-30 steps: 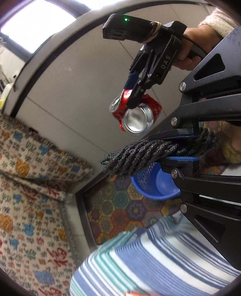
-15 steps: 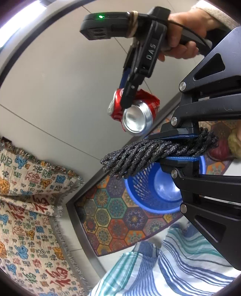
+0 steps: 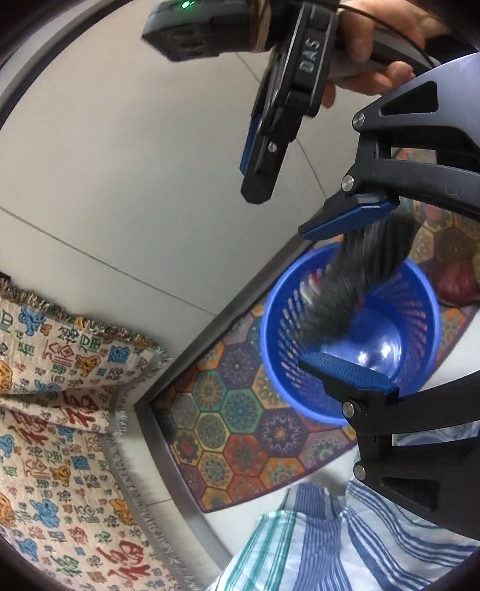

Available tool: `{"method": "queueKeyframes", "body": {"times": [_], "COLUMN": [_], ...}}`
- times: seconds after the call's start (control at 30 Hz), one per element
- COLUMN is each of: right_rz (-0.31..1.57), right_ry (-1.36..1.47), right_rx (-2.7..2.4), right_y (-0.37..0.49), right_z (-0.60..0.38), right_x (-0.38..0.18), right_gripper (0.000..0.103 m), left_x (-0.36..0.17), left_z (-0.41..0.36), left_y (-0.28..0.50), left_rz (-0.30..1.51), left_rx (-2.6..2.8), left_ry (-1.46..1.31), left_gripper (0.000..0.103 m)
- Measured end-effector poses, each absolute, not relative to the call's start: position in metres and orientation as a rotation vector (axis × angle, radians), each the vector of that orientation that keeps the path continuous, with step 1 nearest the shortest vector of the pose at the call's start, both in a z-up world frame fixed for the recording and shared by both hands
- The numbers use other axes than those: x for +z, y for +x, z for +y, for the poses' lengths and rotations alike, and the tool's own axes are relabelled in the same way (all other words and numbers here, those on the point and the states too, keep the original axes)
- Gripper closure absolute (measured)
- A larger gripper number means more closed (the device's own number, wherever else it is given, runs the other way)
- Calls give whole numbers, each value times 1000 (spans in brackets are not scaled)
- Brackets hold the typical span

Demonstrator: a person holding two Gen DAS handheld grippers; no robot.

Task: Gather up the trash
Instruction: 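Carry both items over the blue wastebasket and open both tools to drop them, then move both tools back over the table toward the remaining trash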

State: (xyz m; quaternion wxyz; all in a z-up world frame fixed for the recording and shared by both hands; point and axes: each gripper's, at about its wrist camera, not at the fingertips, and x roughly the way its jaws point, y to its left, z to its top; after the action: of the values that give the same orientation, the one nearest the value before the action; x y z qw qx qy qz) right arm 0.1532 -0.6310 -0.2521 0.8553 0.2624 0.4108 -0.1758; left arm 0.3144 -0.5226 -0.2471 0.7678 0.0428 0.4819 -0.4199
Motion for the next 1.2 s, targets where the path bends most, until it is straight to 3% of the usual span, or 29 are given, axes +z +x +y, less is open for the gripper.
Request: {"method": "queueKeyframes", "body": {"times": [0.3, 0.53, 0.77, 1.2], "right_rz": [735, 651, 581, 717], "right_ry": [463, 330, 200, 20], "right_rx": [-425, -424, -313, 97], "right_y": [141, 143, 165, 221], "right_z": [-623, -593, -522, -324], "right_x": [-212, -175, -143, -168], "right_gripper": [33, 33, 33, 33], "left_x": [-234, -192, -156, -185], "left_z": [-508, -458, -345, -127], "left_y": [316, 292, 254, 252], "left_rz": [1022, 944, 857, 939], "left_rx": [-879, -845, -705, -339], "left_ry": [42, -11, 1, 44], "left_gripper": [29, 23, 14, 13]}}
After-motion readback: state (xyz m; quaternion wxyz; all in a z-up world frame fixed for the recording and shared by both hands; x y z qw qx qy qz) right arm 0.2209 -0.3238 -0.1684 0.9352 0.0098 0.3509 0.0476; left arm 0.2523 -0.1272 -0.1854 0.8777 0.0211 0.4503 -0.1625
